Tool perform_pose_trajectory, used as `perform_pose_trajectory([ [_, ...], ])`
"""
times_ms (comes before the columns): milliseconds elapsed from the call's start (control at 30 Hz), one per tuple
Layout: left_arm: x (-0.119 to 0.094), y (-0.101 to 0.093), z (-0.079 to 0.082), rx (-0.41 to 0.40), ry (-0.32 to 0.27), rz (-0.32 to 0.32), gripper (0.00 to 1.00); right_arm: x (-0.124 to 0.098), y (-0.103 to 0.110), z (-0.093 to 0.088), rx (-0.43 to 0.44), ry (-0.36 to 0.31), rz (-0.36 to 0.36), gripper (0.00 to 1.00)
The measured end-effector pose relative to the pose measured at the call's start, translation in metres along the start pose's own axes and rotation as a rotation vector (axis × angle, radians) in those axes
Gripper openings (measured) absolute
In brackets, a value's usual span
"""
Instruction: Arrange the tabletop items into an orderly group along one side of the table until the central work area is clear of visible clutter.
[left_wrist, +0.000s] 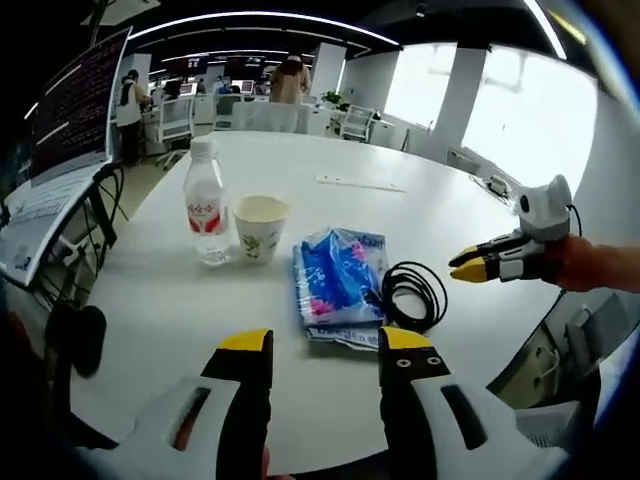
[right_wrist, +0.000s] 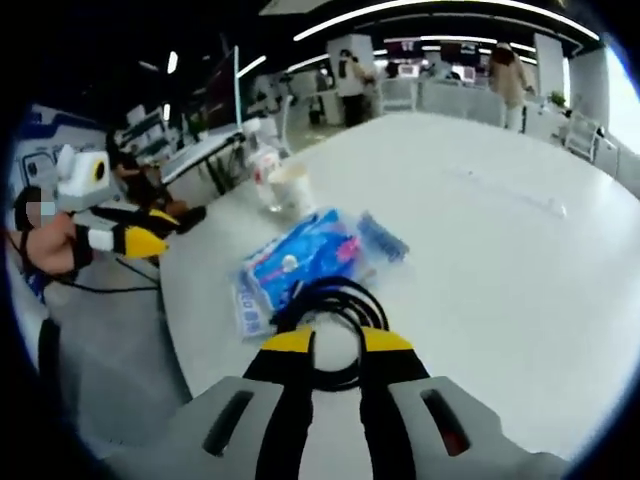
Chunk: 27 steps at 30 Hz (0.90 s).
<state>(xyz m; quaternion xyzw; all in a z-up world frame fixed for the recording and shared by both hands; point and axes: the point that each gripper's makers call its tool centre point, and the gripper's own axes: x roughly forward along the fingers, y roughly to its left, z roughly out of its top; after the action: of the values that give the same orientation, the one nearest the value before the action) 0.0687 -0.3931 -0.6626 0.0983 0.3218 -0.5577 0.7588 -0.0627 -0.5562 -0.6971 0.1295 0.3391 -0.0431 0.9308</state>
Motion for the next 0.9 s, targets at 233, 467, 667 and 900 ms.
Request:
perform_pose_trajectory([
  [233,0.005,-0.005,-0.014,0.002,0.030,-0.016,0.41,-0.003,-0.006,-0.016,0.066,0.005,-0.013,0.15],
  [467,0.009,-0.010,-0.013,0.013,0.039,-0.027,0.41,0.000,-0.012,-0.025,0.116,0.008,-0.029,0.16],
  [667,0.010,-0.012,-0.009,0.020,0.034,-0.028,0.41,0.010,-0.018,-0.029,0.142,0.010,-0.042,0.18],
  [900,0.008,-0.011,-0.010,0.020,0.037,-0.018,0.41,0.028,-0.028,-0.033,0.152,0.023,-0.075,0.23],
])
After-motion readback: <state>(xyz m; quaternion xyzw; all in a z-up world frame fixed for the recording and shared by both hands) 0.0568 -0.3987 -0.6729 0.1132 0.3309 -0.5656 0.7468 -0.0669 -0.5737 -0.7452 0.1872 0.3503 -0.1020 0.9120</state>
